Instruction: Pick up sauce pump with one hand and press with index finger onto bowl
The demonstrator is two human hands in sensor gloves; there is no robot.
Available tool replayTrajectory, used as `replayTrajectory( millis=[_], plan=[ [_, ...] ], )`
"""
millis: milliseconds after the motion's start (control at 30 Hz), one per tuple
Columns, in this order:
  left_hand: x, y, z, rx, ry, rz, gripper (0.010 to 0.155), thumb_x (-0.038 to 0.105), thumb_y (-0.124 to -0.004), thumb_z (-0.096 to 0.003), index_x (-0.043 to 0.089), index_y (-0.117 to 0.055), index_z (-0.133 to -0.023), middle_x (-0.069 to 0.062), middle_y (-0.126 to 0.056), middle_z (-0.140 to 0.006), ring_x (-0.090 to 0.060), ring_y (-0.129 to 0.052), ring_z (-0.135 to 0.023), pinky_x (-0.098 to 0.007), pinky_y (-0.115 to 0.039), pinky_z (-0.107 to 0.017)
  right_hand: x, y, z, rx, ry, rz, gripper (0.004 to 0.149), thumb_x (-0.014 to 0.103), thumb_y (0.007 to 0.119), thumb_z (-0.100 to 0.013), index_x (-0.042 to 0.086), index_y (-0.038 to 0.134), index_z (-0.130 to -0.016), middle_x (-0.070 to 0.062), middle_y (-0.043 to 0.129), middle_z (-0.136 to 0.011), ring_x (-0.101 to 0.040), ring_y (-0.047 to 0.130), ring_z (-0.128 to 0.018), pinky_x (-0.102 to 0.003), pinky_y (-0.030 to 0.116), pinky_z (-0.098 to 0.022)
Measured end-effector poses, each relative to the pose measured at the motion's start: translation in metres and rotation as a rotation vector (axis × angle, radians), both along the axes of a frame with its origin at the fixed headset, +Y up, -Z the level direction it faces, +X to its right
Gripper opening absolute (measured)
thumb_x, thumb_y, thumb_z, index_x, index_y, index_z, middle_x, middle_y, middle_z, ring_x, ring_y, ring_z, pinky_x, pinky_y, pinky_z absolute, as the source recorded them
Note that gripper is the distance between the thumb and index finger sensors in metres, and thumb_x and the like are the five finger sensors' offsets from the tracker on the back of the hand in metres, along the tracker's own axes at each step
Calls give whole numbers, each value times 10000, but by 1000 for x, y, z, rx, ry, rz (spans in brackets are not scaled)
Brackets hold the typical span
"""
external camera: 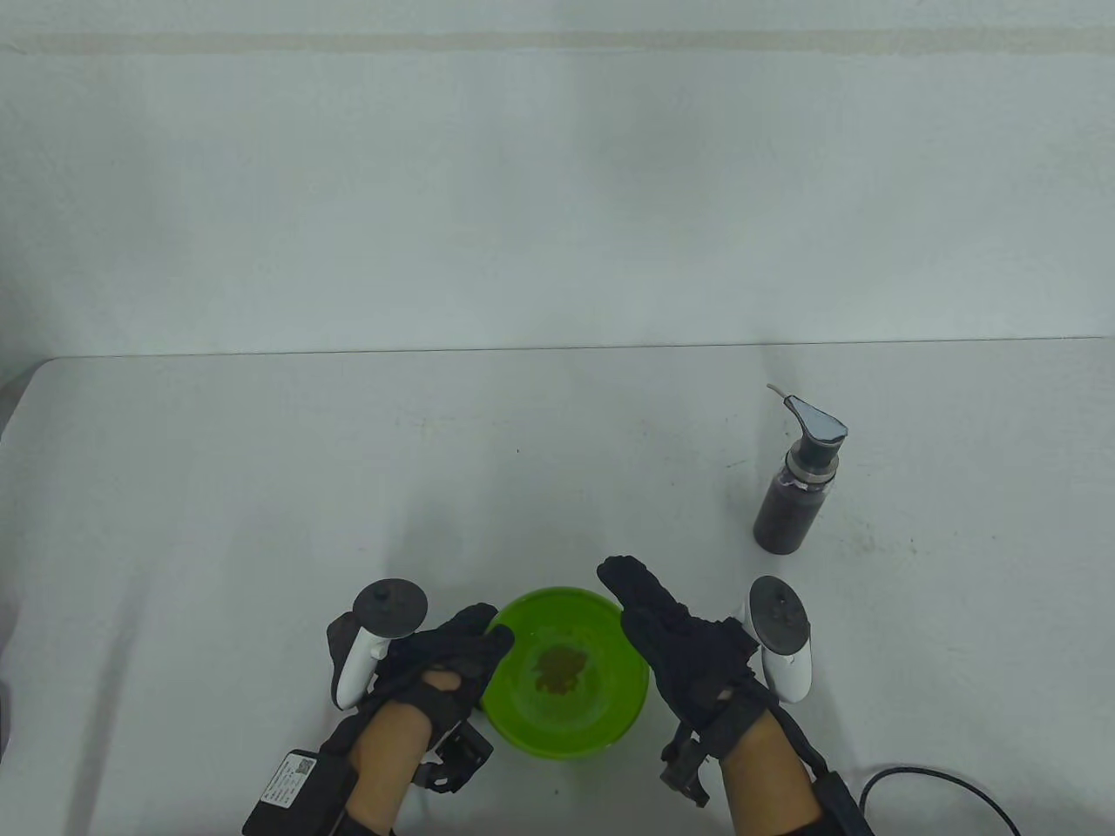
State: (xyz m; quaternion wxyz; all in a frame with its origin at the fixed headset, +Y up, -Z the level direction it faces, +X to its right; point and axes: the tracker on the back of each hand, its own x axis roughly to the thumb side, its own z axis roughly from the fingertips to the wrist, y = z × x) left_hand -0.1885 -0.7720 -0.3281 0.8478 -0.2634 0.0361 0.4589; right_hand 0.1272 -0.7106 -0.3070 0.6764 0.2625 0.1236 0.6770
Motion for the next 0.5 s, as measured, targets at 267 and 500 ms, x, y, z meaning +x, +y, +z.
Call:
replayTrajectory(
  millis=[267, 500],
  plan=[
    [-17, 28, 9, 140, 116, -102, 769, 634, -748, -461, 232, -537, -1082, -128, -610, -1067, -453, -746, -909, -517, -735, -609, 4, -2, 0, -8, -10, -31, 752, 612, 629, -563, 159, 311, -1072, -233, 301, -1134, -554, 277, -1023, -645, 312, -703],
    [-11, 69, 27, 527, 67, 82, 832, 682, -663, -456, 272, -352, -1110, -103, -386, -1144, -461, -374, -1074, -575, -523, -737, 3, -3, 0, -2, -5, -27, 750, 617, 633, -560, 167, 322, -1073, -231, 310, -1135, -557, 291, -1023, -646, 319, -704]
  ],
)
